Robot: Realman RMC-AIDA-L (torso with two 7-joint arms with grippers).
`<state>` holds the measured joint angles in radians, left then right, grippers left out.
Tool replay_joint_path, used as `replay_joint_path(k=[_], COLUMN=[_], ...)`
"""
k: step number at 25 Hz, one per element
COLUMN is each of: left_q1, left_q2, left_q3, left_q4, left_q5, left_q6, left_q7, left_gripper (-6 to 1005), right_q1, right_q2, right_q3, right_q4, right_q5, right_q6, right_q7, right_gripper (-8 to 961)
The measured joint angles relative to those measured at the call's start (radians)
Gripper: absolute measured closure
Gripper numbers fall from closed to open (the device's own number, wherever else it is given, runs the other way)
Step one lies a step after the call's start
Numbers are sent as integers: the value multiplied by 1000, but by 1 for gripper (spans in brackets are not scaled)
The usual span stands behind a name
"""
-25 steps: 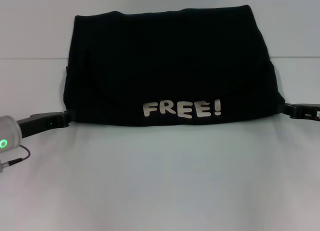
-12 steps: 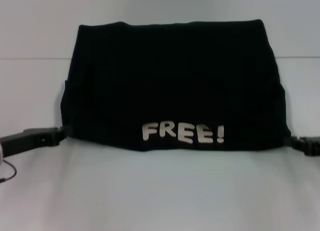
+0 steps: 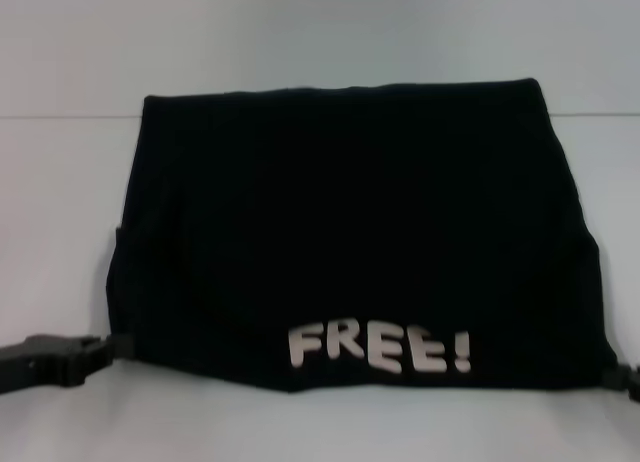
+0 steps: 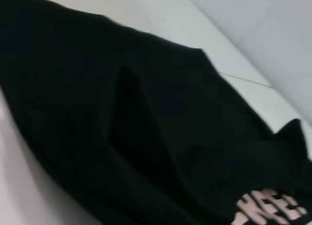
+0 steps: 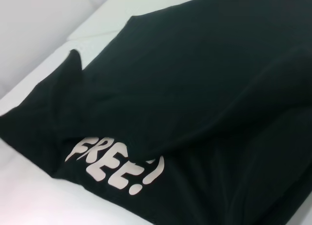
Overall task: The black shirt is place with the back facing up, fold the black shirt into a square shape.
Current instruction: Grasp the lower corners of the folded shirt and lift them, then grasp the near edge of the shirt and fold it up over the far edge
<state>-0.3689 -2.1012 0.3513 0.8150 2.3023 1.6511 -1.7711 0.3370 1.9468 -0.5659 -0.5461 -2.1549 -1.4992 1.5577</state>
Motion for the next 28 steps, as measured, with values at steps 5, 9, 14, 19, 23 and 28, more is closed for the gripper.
replay_joint_path(k=[5, 9, 14, 19, 23, 28], left_q1=[27, 44, 63, 65, 44, -1], left_q2=[9, 12, 9, 7, 14, 33], left_q3=[-86, -120, -129, -134, -136, -137], left_q4=[29, 36, 39, 39, 39, 39], left_q5=[71, 126, 167, 176, 177, 175], left_q6=[200, 318, 364, 370, 370, 368], left_q7=[33, 75, 93, 84, 64, 31], left_gripper=[1001, 1001, 1001, 1001, 1001, 1001], right_q1=[-65, -103, -127, -133, -121, -112], right_q2=[-27, -35, -36, -35, -36, -31], right_q3=[15, 24, 38, 89, 106, 123], right_q4=[2, 2, 4, 0, 0, -7], right_q5=[-1, -12, -56, -76, -76, -77], right_q6=[-101, -147, -191, -247, -294, -340], right_q7=[-69, -97, -118, -130, -130, -121], right_gripper=[903, 903, 903, 903, 903, 902])
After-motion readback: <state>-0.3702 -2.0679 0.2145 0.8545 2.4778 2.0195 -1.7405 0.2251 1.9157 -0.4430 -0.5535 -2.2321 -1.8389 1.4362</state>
